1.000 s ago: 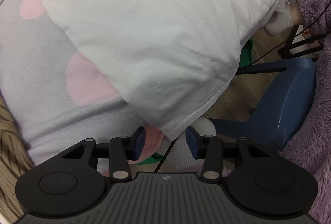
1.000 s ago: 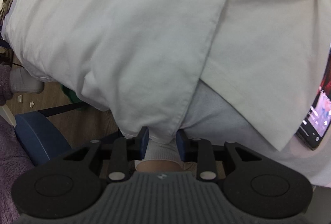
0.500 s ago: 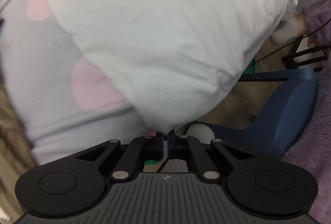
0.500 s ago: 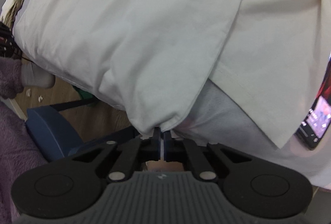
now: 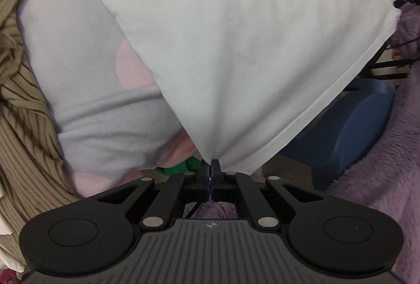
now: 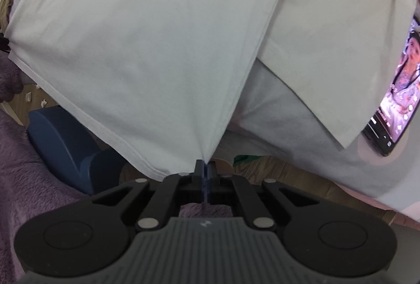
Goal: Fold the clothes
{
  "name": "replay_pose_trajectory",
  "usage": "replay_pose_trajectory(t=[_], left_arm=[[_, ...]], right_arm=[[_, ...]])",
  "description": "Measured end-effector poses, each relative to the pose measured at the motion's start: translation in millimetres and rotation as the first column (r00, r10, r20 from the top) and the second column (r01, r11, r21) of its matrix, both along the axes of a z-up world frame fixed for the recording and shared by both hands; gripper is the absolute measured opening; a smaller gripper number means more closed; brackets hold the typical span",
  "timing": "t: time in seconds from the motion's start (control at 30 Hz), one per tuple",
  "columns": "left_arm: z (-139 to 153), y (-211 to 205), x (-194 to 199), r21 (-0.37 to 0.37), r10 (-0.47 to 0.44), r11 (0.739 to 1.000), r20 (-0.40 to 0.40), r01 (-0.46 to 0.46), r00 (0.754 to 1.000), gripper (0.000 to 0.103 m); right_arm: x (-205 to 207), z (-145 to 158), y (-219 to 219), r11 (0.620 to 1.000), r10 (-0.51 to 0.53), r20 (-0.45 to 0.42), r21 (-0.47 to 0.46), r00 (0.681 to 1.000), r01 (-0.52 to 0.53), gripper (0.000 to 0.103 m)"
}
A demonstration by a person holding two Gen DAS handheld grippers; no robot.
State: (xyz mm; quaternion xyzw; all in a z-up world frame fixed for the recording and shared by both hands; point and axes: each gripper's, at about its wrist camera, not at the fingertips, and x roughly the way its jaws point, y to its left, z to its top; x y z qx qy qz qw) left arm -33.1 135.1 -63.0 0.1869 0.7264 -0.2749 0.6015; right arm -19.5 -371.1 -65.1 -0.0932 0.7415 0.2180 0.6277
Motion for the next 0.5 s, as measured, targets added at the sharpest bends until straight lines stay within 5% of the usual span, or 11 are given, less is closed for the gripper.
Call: replay_pose_trajectory(t=[0.17,0.37,0.5], left_arm=[[-9.8,2.1,-3.5,0.046,-0.036,0.998,-0.07,0.04,0.997,0.0],[37.0,13.5,19.2,-0.09,0.05,0.995,0.095,-0.042,0.994,0.01],[67.2,3.8,41.9,-0.161,0.089,0.985,0.221,-0.053,0.971,0.014]], right_arm=[[2.7,2.4,-6.4,1.0,0.0,-0.004,-0.023,1.0,0.0,0.007],[3.4,37.2,-24.5,0.996,-0.082,0.145,-0.026,0.986,0.087,0.008],[21.1,64.8,-51.6,0.98,-0.183,0.309,-0.022,0.933,0.2,0.013]])
